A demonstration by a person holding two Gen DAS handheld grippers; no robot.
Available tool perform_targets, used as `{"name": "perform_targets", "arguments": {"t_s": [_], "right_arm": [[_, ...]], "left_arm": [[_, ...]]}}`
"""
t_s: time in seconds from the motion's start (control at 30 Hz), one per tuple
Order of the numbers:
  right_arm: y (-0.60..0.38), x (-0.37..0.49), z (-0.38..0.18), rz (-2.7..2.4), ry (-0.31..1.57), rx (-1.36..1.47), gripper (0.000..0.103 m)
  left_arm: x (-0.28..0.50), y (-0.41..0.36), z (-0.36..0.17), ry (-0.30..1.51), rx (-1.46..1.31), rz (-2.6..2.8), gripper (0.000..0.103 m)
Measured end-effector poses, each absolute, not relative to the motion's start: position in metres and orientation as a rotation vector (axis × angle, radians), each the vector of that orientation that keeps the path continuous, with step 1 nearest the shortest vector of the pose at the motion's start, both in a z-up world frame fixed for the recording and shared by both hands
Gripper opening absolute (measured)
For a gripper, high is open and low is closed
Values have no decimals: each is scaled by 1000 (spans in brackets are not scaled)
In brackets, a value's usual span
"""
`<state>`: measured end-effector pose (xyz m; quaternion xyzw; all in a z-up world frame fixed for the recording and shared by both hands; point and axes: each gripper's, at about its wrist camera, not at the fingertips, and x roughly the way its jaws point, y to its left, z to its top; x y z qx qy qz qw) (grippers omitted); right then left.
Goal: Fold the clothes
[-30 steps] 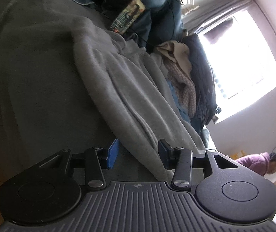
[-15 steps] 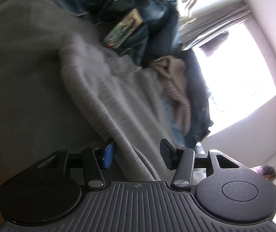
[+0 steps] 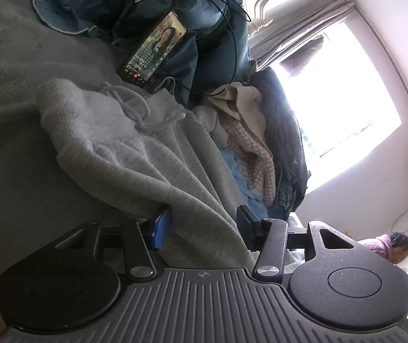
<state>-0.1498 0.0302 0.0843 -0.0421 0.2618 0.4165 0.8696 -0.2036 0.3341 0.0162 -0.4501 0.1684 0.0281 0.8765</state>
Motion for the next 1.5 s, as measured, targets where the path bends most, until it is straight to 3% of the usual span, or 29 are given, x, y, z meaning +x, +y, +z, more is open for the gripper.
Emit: {"name": "perform_targets", "arguments": {"t_s": [0.07,0.13,0.27,0.37,0.4,0.5,0.67,0.77,0.83,0.87,0.9,0.97,1.13,1.17,1.2,1.27,1.5], "right_arm": [[36,-170,86,899,458,-205,43],[49,-193,83,936,370,-356,59],[88,-219,63,922,251,-647,59],[108,-220,49,858,210,-768,32],[110,-219,49,851,215,-766,9],[102,-225,62,911,246,-701,8],[81,-244,84,1104,332,-566,7],[86,-243,65,1155,428,-572,7],[91,-241,49,1165,477,-585,8],[91,-242,46,1164,479,-587,8],[91,-243,46,1161,473,-587,8],[88,-244,52,1156,461,-568,8],[84,-243,56,1134,462,-549,8],[85,-243,55,1130,463,-552,7],[87,-243,53,1126,464,-554,7],[90,-245,53,1119,464,-552,7],[99,-243,58,1189,506,-465,8]], "left_arm": [[-201,334,17,356,-931,61,49],[-201,334,17,363,-922,65,47],[-203,333,17,368,-910,92,36],[-210,333,16,369,-912,105,16],[-215,333,17,366,-911,105,8],[-231,333,22,358,-900,116,1],[-277,330,29,325,-911,134,1],[-291,336,13,351,-936,134,1],[-293,340,5,372,-945,142,4],[-293,342,2,382,-947,148,16],[-293,344,1,390,-942,168,37],[-290,351,3,374,-929,201,58],[-261,375,1,347,-937,269,62],[-254,378,-1,351,-938,275,57],[-248,379,-2,361,-938,288,36],[-243,381,4,374,-936,304,11],[-248,392,26,361,-859,327,7]]}}
